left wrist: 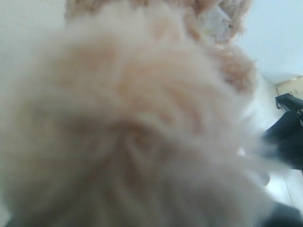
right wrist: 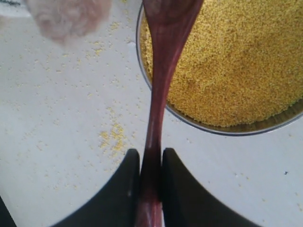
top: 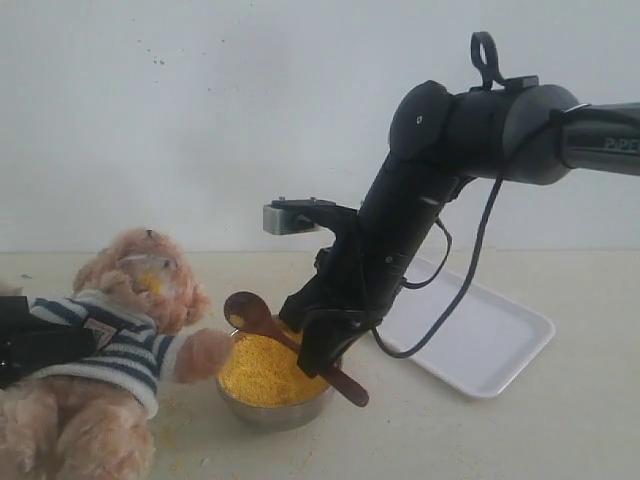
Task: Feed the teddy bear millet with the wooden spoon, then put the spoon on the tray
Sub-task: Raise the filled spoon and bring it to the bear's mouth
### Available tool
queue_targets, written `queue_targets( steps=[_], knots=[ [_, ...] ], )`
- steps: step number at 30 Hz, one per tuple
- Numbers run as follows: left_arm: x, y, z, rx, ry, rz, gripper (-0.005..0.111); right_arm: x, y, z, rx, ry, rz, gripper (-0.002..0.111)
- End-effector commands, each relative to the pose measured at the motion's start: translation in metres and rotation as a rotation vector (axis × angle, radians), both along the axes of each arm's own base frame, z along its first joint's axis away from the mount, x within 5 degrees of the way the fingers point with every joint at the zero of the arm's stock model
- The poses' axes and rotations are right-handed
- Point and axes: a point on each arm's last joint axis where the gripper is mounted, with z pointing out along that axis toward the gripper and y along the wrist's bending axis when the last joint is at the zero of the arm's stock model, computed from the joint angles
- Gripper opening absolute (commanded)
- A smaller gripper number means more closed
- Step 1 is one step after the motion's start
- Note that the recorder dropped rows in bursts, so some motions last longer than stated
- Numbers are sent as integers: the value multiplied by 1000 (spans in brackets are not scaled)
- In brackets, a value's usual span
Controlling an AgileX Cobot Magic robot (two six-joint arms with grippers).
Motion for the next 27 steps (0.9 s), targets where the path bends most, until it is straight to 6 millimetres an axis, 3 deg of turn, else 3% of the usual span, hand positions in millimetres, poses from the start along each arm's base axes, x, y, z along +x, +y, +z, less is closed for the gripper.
queue_targets(
  steps=[1,6,11,18,27],
  knots=[
    [-16,-2,6,13,0,8,4,-2,-4,15,24,-16,-19,0],
    [-26,-2,8,68,31,23,4,-11,-9,15,13,4,-27,0],
    [-37,-7,10,83,67,-81,4,-25,-18,9,-10,45,-27,0],
    [-47,-10,3,87,180,-144,4,-30,-19,24,17,45,-69,0],
    [-62,-14,-13,7,254,-60,4,-41,-4,25,34,70,-53,0]
  ],
)
